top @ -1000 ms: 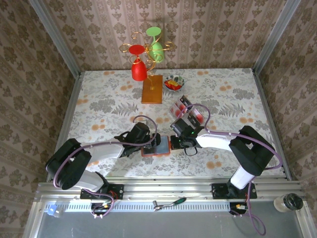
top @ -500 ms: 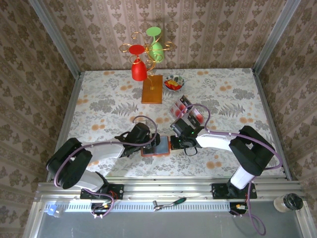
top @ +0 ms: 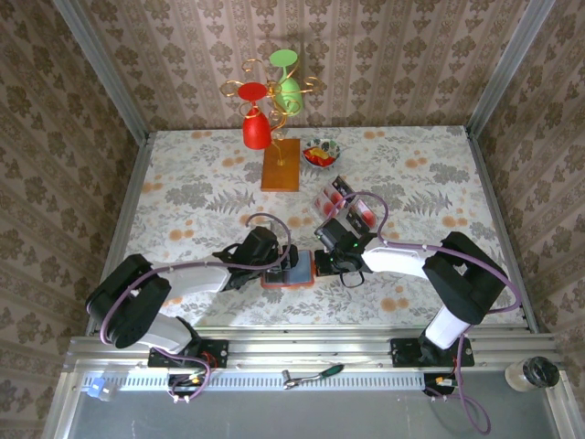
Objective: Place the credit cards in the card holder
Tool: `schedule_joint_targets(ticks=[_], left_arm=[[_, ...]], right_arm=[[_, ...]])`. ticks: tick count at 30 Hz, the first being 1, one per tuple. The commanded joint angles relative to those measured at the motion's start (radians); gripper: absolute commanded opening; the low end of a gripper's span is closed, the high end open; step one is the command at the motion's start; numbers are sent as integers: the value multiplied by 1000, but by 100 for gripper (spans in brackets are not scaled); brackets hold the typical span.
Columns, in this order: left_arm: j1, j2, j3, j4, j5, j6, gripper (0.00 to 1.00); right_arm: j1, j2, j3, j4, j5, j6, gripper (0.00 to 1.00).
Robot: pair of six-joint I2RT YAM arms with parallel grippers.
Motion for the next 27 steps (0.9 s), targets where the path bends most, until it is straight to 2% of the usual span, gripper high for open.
schedule_joint_targets(ticks=[1, 8, 17, 19, 23, 27], left_arm=[[-14, -57, -27, 91, 63, -48, 100], [-36, -104, -42, 167, 88, -100, 100], [-102, -42, -10, 252, 81, -148, 100], [-111, -25, -7, 270, 79, -157, 100], [-126, -2, -2, 298, 75, -171, 100], [-138, 9, 7, 313, 69, -177, 100]], right_arm=[[0, 9, -5, 13, -26, 21, 0], [-1, 13, -1, 16, -29, 21, 0], [-18, -2, 10, 9, -32, 21, 0], [-28, -15, 11, 7, -38, 21, 5], [-67, -63, 2, -14, -43, 21, 26], [-110, -135, -23, -27, -53, 24, 33]])
